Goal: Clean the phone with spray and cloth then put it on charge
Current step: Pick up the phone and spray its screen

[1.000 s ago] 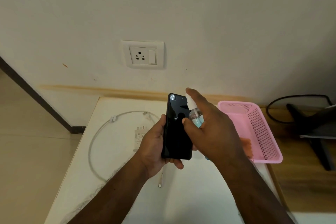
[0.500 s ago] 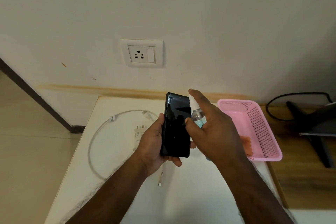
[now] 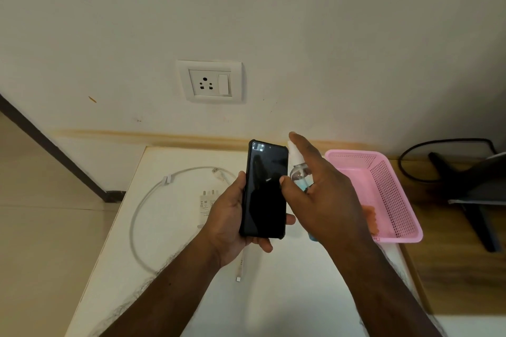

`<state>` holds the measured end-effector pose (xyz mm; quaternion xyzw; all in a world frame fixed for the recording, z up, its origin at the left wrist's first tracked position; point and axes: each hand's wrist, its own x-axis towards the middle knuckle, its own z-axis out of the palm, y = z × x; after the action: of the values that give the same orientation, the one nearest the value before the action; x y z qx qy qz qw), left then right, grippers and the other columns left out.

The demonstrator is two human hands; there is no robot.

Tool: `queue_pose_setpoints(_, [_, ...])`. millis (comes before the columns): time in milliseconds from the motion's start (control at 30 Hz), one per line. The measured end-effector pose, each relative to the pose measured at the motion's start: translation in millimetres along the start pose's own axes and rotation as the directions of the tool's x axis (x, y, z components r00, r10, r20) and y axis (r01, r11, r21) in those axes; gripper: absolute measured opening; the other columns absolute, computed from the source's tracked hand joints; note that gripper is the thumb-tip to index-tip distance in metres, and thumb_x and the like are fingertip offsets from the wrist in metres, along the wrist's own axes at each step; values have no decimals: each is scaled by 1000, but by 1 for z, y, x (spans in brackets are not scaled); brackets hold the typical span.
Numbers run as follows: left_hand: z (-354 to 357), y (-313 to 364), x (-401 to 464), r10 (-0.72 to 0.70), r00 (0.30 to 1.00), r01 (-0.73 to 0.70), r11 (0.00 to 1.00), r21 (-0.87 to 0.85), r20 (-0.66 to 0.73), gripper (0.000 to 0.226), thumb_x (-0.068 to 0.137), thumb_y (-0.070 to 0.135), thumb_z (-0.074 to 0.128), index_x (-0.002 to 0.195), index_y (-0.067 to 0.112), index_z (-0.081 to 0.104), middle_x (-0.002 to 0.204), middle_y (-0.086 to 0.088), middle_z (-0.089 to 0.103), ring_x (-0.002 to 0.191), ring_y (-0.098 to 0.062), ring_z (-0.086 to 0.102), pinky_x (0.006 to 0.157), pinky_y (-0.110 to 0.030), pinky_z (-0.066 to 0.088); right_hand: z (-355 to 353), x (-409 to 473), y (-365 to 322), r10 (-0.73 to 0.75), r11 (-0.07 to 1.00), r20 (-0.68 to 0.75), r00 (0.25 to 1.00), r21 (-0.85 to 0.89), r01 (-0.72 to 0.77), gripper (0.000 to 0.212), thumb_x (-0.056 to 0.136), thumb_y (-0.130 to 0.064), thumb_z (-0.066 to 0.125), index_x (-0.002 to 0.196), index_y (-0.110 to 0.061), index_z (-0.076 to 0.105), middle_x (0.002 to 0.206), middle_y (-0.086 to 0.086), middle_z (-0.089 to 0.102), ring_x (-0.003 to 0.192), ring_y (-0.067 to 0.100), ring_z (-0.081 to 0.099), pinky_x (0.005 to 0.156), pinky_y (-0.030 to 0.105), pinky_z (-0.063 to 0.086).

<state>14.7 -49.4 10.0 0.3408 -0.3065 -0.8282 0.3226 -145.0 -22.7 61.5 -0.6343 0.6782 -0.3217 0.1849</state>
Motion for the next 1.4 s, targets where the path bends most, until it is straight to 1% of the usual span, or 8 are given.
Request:
queue_pose_setpoints(100, [-2, 2, 1, 5, 1000, -4, 999, -32, 15, 61, 101, 63, 22, 123, 31, 70, 121, -15, 71, 102, -46, 69, 46, -33, 56, -4, -1, 2, -9, 1000, -58, 998, -9, 8, 72, 88, -39, 63, 133, -68, 16, 106, -24, 50, 72, 4, 60, 63, 27, 60])
queue_pose_setpoints(267, [-6, 4, 4, 7, 999, -3, 995, -95, 34, 64, 101, 62, 20, 125, 28, 69, 127, -17, 67, 109, -48, 66, 45, -32, 55, -6, -3, 4, 7, 1000, -81, 997, -19, -8, 70, 86, -37, 63, 131, -68, 20, 92, -29, 49, 74, 8, 59, 67, 41, 61])
queue_pose_setpoints(467, [-9, 5, 4, 24, 1000, -26, 993, -116, -19, 66, 101, 61, 23, 109, 24, 78, 104, -13, 76, 76, -35, 73, 42, -32, 53, 2, -14, 0, -29, 998, 15, 999, -63, 29, 74, 85, -41, 62, 126, -78, 14, 91, -38, 45, 68, 8, 61, 59, 36, 60])
queue_pose_setpoints(600, [-10, 5, 6, 35, 995, -44, 994, -100, -90, 65, 100, 61, 28, 119, 17, 71, 103, -17, 73, 70, -34, 69, 41, -32, 51, 10, -23, 3, -54, 998, 71, 996, -30, 56, 69, 85, -43, 60, 134, -69, 18, 100, -22, 58, 75, 4, 63, 63, 29, 59])
queue_pose_setpoints(833, [-11, 6, 8, 37, 988, -47, 996, -69, -148, 68, 99, 63, 28, 118, 14, 71, 98, -18, 73, 64, -33, 68, 42, -31, 50, 18, -27, 6, -80, 995, 119, 990, -47, 86, 67, 84, -44, 60, 134, -64, 20, 103, -24, 51, 82, 4, 61, 69, 23, 56])
queue_pose_setpoints(1000, [-14, 7, 7, 37, 995, -45, 995, -90, -93, 67, 99, 63, 27, 121, 17, 71, 107, -18, 72, 72, -34, 70, 43, -32, 52, 15, -25, 4, -76, 995, 81, 994, -60, 81, 71, 85, -44, 60, 130, -74, 14, 91, -36, 42, 69, 4, 61, 50, 22, 54])
queue_pose_setpoints(1200, [-14, 9, 6, 42, 999, -37, 990, -136, 32, 68, 101, 62, 19, 130, 22, 66, 132, -19, 64, 94, -39, 71, 45, -33, 55, 3, -21, 6, -27, 998, 33, 999, -59, 29, 70, 83, -43, 58, 134, -67, 16, 105, -21, 53, 71, 9, 62, 57, 38, 61])
queue_pose_setpoints(1400, [-17, 15, 5, 62, 998, -60, 986, -152, 9, 69, 100, 62, 20, 124, 21, 70, 133, -19, 63, 100, -42, 69, 46, -33, 55, 5, -26, 7, -68, 996, 34, 997, -59, 70, 69, 85, -45, 60, 136, -64, 17, 102, -22, 53, 70, 5, 61, 55, 17, 54])
